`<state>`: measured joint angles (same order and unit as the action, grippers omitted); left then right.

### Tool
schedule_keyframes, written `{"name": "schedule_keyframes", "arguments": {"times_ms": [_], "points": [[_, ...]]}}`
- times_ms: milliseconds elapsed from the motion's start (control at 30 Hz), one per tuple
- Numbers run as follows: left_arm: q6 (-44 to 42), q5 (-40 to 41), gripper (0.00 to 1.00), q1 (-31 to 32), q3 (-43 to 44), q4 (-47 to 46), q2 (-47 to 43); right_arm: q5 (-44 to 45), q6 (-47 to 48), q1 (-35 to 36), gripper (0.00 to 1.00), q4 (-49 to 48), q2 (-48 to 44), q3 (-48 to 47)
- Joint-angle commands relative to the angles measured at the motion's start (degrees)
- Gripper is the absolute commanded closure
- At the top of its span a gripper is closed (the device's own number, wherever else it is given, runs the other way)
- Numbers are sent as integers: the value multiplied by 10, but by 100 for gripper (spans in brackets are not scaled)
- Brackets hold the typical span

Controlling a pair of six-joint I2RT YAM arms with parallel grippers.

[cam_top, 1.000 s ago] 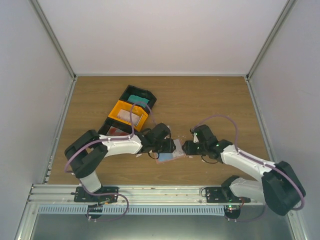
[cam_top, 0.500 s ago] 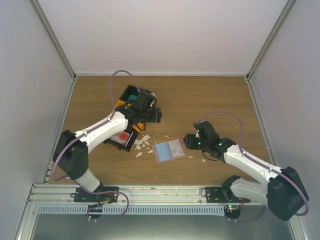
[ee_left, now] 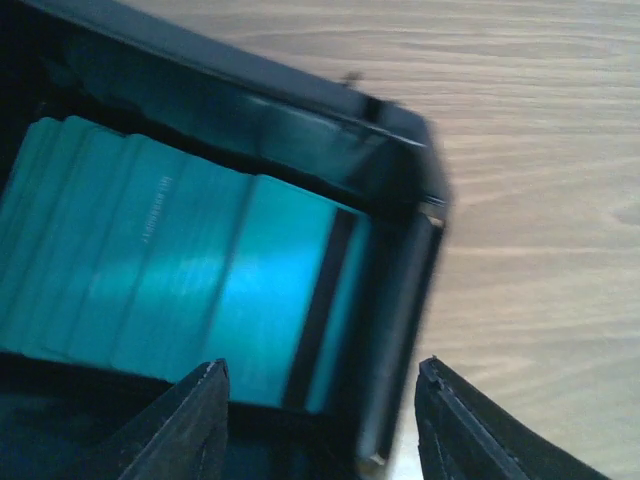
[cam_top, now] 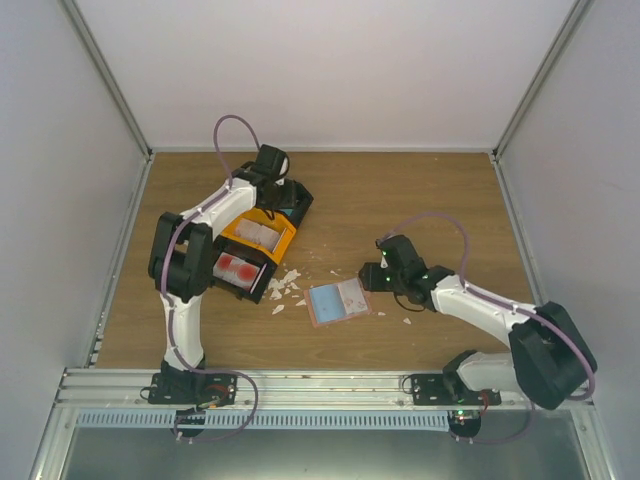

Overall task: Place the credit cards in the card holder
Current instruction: Adjust the storage box at the center of the board.

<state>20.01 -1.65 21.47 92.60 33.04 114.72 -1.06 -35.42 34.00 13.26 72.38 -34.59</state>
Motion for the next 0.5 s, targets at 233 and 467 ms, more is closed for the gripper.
{"name": "schedule_keyframes", "arguments": {"times_ms": [233,467], "points": [[-73,-64,53,-29,58,56,70,-26,38,-2,45,-49,105,-74],[-157,-56,55,-30,9,83,50,-55,40,0,45,-52,169,-121]]}}
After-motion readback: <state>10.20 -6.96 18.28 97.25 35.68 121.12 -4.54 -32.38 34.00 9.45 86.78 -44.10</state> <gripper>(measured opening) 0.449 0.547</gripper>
